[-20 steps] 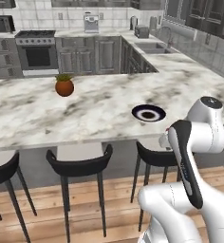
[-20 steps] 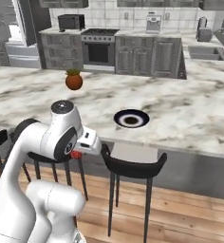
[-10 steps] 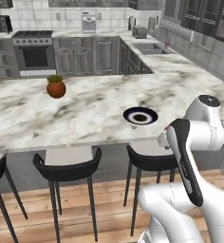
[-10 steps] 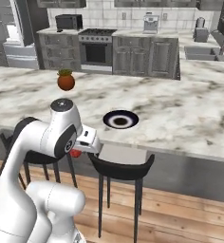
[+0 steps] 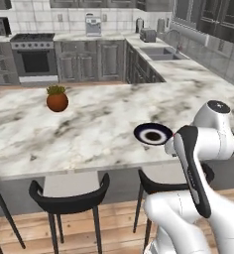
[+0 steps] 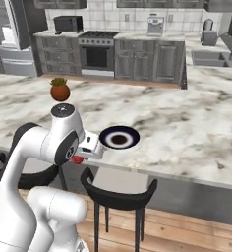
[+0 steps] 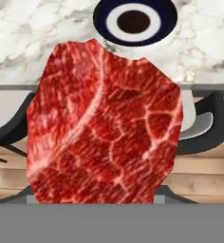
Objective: Take the steak from the fridge and place it on the digital scale on the counter by the fridge. Wait a few seconds for a reading, then move it to the plate on the dining counter.
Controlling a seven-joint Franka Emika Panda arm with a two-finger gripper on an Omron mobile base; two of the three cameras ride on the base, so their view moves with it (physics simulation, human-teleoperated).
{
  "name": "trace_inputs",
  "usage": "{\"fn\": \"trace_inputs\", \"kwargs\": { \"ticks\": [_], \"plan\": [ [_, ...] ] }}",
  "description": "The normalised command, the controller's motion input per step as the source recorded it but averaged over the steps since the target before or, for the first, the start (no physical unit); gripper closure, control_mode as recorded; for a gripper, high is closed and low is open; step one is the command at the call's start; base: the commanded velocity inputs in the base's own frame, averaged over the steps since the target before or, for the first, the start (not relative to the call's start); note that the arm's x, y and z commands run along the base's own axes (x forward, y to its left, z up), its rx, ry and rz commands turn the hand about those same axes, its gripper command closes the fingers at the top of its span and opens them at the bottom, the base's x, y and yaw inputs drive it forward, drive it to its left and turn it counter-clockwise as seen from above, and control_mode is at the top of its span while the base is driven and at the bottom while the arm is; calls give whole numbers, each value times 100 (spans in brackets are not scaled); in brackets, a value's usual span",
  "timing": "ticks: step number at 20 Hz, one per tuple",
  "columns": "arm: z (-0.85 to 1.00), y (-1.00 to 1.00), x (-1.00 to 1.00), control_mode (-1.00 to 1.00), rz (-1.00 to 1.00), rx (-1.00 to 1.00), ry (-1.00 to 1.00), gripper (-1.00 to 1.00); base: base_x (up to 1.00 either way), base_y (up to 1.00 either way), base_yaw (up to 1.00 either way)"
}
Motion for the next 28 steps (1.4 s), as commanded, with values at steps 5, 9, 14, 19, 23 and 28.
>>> {"fn": "trace_inputs", "kwargs": {
  "ticks": [5, 9, 14, 19, 23, 28],
  "plan": [
    [0, 0, 0, 100, 0, 0, 0, 100, 81, -9, 0],
    [0, 0, 0, 100, 0, 0, 0, 100, 33, 0, 0],
    [0, 0, 0, 100, 0, 0, 0, 100, 0, 0, 0],
    [0, 8, 15, -100, 0, 0, 0, 100, 3, 1, 0],
    [0, 21, 76, -100, -5, 0, 1, 100, 0, 0, 0],
    [-23, 0, 100, -100, -1, 0, 9, 100, 0, 0, 0]
  ]
}}
